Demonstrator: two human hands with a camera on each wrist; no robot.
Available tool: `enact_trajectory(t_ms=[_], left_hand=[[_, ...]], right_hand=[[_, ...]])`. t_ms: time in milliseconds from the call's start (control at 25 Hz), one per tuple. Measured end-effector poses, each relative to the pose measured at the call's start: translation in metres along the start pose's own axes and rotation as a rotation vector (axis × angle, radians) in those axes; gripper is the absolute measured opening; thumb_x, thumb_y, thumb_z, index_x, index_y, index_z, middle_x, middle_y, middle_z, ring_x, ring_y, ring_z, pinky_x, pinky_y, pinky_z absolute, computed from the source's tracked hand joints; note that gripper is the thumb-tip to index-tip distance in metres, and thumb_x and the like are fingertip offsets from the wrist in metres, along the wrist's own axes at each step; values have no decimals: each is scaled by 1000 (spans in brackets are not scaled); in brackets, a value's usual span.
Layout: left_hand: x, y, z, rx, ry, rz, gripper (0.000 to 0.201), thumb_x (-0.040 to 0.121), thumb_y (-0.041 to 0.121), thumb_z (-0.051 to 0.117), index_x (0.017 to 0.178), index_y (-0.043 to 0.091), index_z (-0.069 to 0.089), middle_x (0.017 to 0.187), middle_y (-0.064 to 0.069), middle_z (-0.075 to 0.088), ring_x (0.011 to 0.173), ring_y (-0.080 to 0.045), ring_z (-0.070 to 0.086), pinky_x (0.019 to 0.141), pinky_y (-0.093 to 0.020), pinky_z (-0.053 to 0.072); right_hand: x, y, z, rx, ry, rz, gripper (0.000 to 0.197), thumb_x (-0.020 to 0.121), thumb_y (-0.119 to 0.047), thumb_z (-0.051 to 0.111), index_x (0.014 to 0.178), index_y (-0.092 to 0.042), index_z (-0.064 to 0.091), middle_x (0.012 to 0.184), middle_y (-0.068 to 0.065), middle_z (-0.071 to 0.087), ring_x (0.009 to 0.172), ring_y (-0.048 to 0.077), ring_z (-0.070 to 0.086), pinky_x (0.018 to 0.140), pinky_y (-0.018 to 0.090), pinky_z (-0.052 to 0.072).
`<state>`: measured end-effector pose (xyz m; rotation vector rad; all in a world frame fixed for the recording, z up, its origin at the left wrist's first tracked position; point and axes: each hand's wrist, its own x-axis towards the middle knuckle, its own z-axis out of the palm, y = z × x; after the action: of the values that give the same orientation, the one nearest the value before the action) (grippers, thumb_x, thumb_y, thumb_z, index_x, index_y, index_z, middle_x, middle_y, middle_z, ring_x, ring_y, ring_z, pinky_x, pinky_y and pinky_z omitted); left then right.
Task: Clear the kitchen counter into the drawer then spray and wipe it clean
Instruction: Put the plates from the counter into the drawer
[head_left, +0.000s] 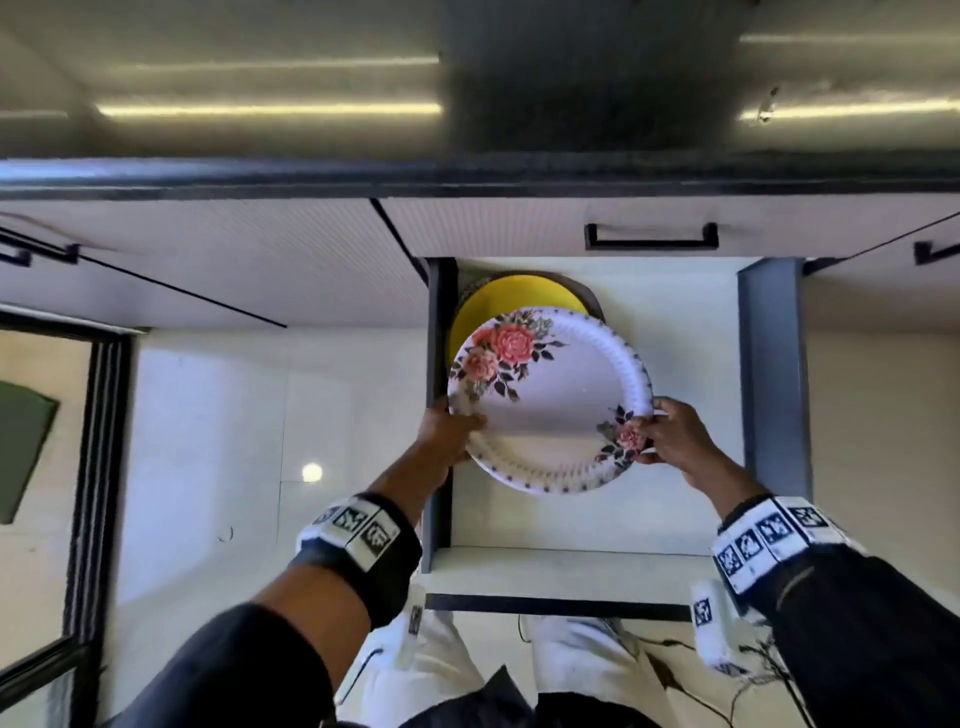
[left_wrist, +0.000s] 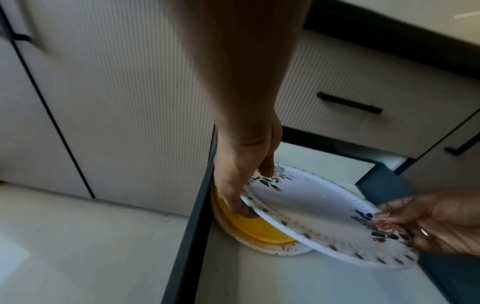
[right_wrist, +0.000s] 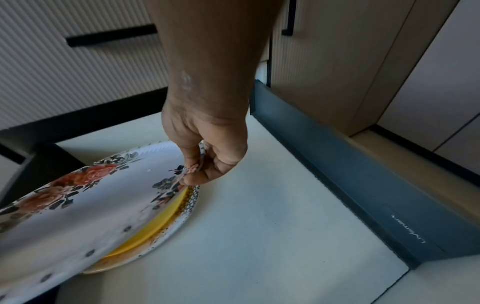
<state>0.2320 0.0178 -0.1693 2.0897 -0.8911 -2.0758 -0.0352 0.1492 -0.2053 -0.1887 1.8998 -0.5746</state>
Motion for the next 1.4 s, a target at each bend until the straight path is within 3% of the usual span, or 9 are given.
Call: enact_trajectory(t_ms=[200,320,440,600,680,840,960,1120,1400], left_hand=[[46,4,16,-106,107,-113,55,71,21,83,118,21,56,109,-5,66,99,-28,62,78,-44,54],[60,10,17,-145,85,-122,52,70,22,83,114,20,56,105,-4,66,92,-23,61,70,-45,55],[74,11,21,-197,101,-115,66,67,23,83,125,19,53,120,-8,63,108,-30,59,75,-55,55],[83,9,27,-267,147,-93,44,79,16,77,119,18,58,105,-3,66,98,-21,61,75,-34,55],[75,14,29,-285,148,-66,26,85,10,70,106,17,58,91,1,64,80,-13,59,60,-22,50],[36,29,13,-202,86,59,25,85,11,71,108,9,62,97,-4,66,86,-17,61,69,-23,50],[5,43,-22,-179,68,198,19,90,15,67,108,10,65,85,-2,63,77,-13,57,69,-22,47],[-37,78,-116,-323,119,391,12,95,22,61,102,13,65,94,-2,70,82,-18,64,79,-30,51],[-87,129,-354,-503,277,609,19,98,30,55,98,13,64,85,-1,68,72,-16,65,65,-23,53]], right_hand=[[51,-5,18,-7,5,-31,28,87,-1,68,114,2,62,104,23,66,73,32,65,50,32,57],[78,-3,21,-33,4,-23,31,84,2,72,113,6,62,107,28,66,79,35,65,60,37,57],[99,-4,22,-24,40,-33,32,81,4,73,111,7,63,107,31,67,81,35,65,68,42,57],[109,-12,36,-224,118,-200,30,74,-14,79,102,-12,70,97,13,74,86,31,70,78,48,59],[99,-18,43,-333,104,-242,28,78,-15,77,104,-10,68,97,10,73,86,28,67,76,37,54],[43,-45,55,-507,158,-334,38,86,-22,68,118,-4,59,116,18,60,105,33,60,78,30,43],[-17,-102,81,-500,84,-493,39,90,-20,67,127,-11,58,128,7,58,109,24,59,89,28,44],[-107,-205,164,-489,-43,-964,21,88,-16,67,109,-13,68,90,-5,66,77,11,60,77,28,51],[-210,-339,359,-671,-32,-1402,25,85,-14,68,110,-11,68,120,5,62,111,26,56,99,33,41]])
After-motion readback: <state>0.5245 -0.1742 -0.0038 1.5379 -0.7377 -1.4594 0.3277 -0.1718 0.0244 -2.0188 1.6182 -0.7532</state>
